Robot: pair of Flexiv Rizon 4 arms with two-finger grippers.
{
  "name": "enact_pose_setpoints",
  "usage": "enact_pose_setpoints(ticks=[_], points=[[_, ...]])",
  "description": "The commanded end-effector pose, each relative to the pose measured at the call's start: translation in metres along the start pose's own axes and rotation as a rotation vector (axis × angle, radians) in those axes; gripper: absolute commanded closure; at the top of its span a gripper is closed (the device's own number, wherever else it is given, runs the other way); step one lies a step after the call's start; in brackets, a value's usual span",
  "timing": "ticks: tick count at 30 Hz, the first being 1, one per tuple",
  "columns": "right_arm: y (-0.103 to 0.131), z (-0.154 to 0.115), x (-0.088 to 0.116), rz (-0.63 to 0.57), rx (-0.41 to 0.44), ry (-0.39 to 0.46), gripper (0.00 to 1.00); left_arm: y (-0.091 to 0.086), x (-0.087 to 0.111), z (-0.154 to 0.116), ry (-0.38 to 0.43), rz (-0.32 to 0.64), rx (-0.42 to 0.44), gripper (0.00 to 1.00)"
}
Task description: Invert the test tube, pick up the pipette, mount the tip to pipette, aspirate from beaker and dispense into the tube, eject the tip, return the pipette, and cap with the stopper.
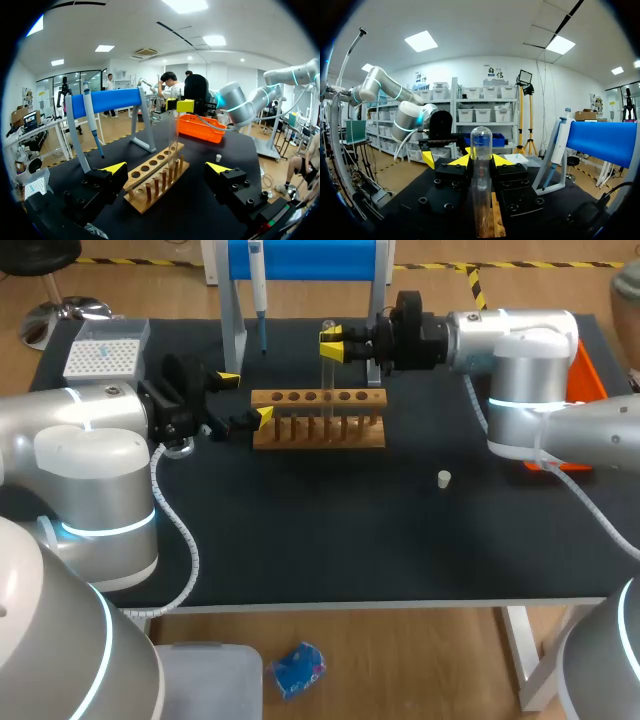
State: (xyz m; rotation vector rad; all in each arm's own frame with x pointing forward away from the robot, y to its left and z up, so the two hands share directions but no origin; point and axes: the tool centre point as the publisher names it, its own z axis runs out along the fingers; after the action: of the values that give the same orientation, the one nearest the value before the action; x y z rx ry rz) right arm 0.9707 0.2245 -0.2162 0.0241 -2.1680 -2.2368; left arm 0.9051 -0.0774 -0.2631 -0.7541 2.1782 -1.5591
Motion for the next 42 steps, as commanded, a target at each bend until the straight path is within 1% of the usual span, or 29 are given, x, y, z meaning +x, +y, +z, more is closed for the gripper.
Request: enact_pose_setpoints(ticks=[1,5,9,32,33,34,36,37,39,40,41,42], points=[[0.01,-0.003,0.004,-0.007,0.004,-0.008,1.0,0.001,0.001,0.001,-0.003,0.001,0.004,0.0],[0.016,-0.006,0.006,-0.016,0.005,-0.004,1.0,0.001,0.001,0.001,-0.003,0.001,0.004,0.0],[0.029,-0.012,0.014,-0.019,0.001,-0.005,1.0,0.001,0.001,0.001,-0.003,0.001,0.004,0.0],[0.029,-0.012,0.014,-0.019,0.001,-0.005,1.0,0.001,0.001,0.001,-0.003,0.001,0.004,0.0],[0.027,-0.011,0.014,0.068,-0.009,-0.004,1.0,0.001,0.001,0.001,-0.003,0.001,0.004,0.0],[0.026,-0.011,0.014,0.085,0.003,-0.001,1.0,0.001,0.001,0.001,-0.003,0.001,0.004,0.0],[0.025,-0.01,0.016,0.191,-0.021,-0.006,1.0,0.001,0.001,0.001,-0.003,0.001,0.004,0.0],[0.027,-0.01,0.016,0.22,-0.029,-0.024,1.0,0.001,0.001,0.001,-0.003,0.001,0.004,0.0],[0.029,-0.011,0.013,0.328,-0.047,-0.062,1.0,0.001,0.001,0.001,-0.003,0.001,0.004,0.0],[0.029,-0.012,0.013,0.368,-0.048,-0.084,1.0,0.001,0.001,0.001,-0.003,0.001,0.004,0.0],[0.029,-0.013,0.012,0.436,-0.036,-0.103,1.0,0.001,0.001,0.001,-0.003,0.001,0.004,0.0],[0.028,-0.014,0.011,0.46,-0.03,-0.094,1.0,0.001,0.001,0.001,-0.003,0.001,0.004,0.0]])
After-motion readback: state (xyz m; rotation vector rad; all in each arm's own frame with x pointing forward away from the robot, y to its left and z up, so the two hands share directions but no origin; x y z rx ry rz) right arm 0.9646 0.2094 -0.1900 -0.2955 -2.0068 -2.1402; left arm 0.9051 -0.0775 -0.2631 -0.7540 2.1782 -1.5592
